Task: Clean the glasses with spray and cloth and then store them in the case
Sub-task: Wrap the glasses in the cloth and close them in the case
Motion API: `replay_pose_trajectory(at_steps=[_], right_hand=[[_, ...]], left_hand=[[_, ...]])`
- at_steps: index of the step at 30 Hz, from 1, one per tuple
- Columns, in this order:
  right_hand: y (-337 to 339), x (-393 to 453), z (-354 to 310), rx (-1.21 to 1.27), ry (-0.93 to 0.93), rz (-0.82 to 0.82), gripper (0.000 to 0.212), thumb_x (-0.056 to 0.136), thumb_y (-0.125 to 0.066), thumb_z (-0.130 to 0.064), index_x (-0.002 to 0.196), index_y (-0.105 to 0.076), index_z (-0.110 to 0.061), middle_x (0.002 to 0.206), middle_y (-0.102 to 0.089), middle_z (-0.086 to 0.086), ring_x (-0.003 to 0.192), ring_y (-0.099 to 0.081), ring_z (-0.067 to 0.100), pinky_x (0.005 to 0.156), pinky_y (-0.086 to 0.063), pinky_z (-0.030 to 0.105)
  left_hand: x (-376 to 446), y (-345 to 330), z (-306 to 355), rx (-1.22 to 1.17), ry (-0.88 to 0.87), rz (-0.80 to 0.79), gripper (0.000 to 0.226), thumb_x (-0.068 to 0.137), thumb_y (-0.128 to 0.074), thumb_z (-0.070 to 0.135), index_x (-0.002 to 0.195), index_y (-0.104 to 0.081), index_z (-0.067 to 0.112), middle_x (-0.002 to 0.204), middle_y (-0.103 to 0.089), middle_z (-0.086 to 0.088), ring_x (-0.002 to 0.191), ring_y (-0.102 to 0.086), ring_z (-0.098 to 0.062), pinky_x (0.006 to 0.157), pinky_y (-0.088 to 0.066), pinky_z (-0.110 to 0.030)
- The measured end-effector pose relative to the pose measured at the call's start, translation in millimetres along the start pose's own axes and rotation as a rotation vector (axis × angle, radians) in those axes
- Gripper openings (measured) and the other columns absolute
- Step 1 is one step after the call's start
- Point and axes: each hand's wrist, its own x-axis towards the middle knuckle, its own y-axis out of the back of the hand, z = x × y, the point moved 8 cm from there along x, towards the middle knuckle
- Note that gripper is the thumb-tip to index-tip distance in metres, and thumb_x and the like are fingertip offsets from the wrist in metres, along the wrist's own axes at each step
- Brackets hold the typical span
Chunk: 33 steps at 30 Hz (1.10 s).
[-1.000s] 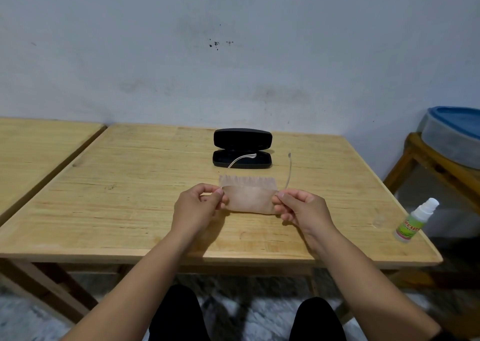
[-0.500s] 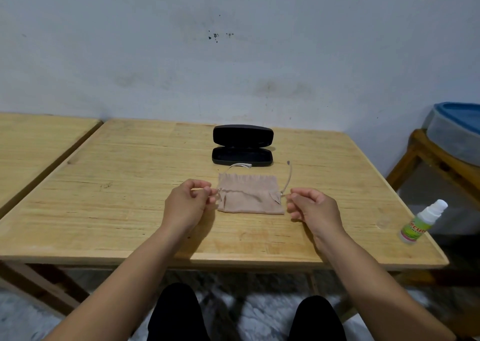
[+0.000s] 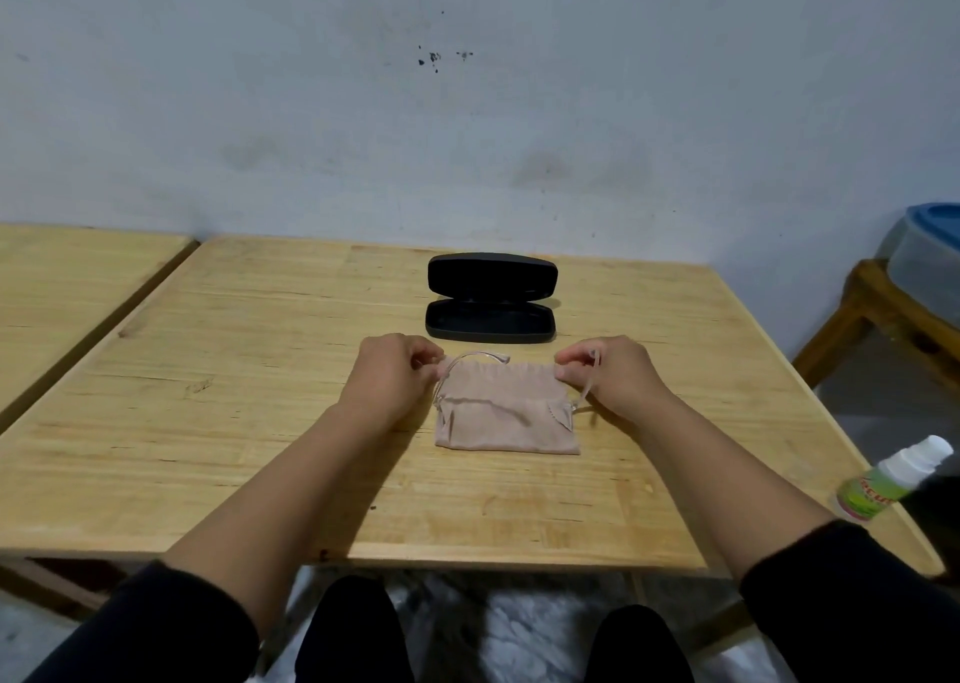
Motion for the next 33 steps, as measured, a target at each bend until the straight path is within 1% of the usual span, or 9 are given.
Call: replay_pose_trajectory(at_steps=[6, 10, 14, 19, 21, 23, 25, 28, 33], right_hand=[[-7, 8, -3, -0.126, 0.088, -0.033, 0.011, 0.08, -0.071, -0.013, 0.089, -0.074, -0.008, 0.089, -0.064, 0.0, 0.083, -0.056, 0.014, 0.069, -0.042, 0.02], [1, 5, 4, 0.097, 0.038, -0.036, 0.003, 0.079, -0.071, -0.011, 0.08, -0.073, -0.009, 0.087, -0.071, 0.009, 0.086, -0.065, 0.028, 0.081, -0.055, 0.037], [5, -6, 2, 0.383, 0.013, -0.132, 0.008, 0.083, -0.066, -0.005, 0.079, -0.072, -0.009, 0.076, -0.069, 0.002, 0.076, -0.063, 0.017, 0.068, -0.052, 0.028], [11, -21, -13, 0.012, 0.192, -0.304, 0.023, 0.091, -0.056, -0.013, 0.079, -0.07, -0.028, 0.077, -0.069, -0.013, 0.075, -0.059, -0.002, 0.074, -0.045, 0.016], [10, -26, -11, -0.013, 0.178, -0.322, 0.026, 0.093, -0.052, -0.011, 0.083, -0.069, -0.028, 0.081, -0.068, -0.007, 0.078, -0.06, 0.006, 0.075, -0.045, 0.019], [9, -29, -5, 0.034, 0.14, -0.313, 0.029, 0.094, -0.051, -0.01, 0.083, -0.071, -0.028, 0.081, -0.068, -0.005, 0.081, -0.062, 0.011, 0.079, -0.047, 0.023], [8, -30, 4, 0.135, 0.088, -0.26, 0.034, 0.093, -0.05, -0.008, 0.079, -0.073, -0.028, 0.081, -0.069, -0.001, 0.083, -0.062, 0.017, 0.084, -0.047, 0.031], [14, -36, 16, 0.226, 0.011, -0.098, 0.034, 0.093, -0.049, -0.008, 0.079, -0.072, -0.029, 0.087, -0.07, 0.0, 0.089, -0.063, 0.018, 0.085, -0.048, 0.033], [22, -68, 24, 0.186, -0.025, 0.125, 0.009, 0.085, -0.063, -0.019, 0.086, -0.07, -0.023, 0.087, -0.068, -0.003, 0.083, -0.06, 0.012, 0.072, -0.047, 0.024]], left_hand=[[1, -5, 3, -0.044, -0.033, -0.01, 0.008, 0.084, -0.066, 0.021, 0.087, -0.073, 0.019, 0.089, -0.071, 0.0, 0.085, -0.059, -0.012, 0.074, -0.039, -0.017], [-2, 2, 3, -0.204, -0.046, -0.003, 0.009, 0.086, -0.062, 0.022, 0.083, -0.071, 0.024, 0.083, -0.068, 0.009, 0.08, -0.058, -0.002, 0.066, -0.038, -0.011], [-8, 11, 7, -0.31, -0.149, -0.055, 0.014, 0.088, -0.06, 0.02, 0.078, -0.065, 0.03, 0.084, -0.069, 0.011, 0.084, -0.061, -0.004, 0.072, -0.042, -0.017], [-20, 4, 8, -0.267, -0.279, -0.22, 0.022, 0.095, -0.045, 0.012, 0.084, -0.059, 0.025, 0.08, -0.063, 0.017, 0.082, -0.057, -0.008, 0.076, -0.043, -0.025], [-25, 0, 8, -0.219, -0.296, -0.262, 0.026, 0.096, -0.04, 0.01, 0.087, -0.059, 0.026, 0.086, -0.064, 0.015, 0.082, -0.057, -0.002, 0.074, -0.041, -0.019], [-30, -1, 9, -0.215, -0.293, -0.274, 0.031, 0.096, -0.038, 0.007, 0.089, -0.06, 0.028, 0.087, -0.064, 0.022, 0.082, -0.055, 0.009, 0.07, -0.037, -0.006], [-33, 0, 9, -0.22, -0.285, -0.269, 0.033, 0.097, -0.038, 0.007, 0.093, -0.059, 0.032, 0.089, -0.064, 0.028, 0.09, -0.056, 0.01, 0.073, -0.037, -0.004], [-37, 5, 7, -0.223, -0.251, -0.171, 0.023, 0.097, -0.039, 0.015, 0.102, -0.056, 0.03, 0.098, -0.063, 0.019, 0.095, -0.056, 0.003, 0.075, -0.037, -0.009], [-65, 32, 8, -0.235, -0.179, 0.287, 0.008, 0.087, -0.059, 0.022, 0.096, -0.06, 0.021, 0.084, -0.059, 0.009, 0.078, -0.053, 0.001, 0.064, -0.035, -0.012]])
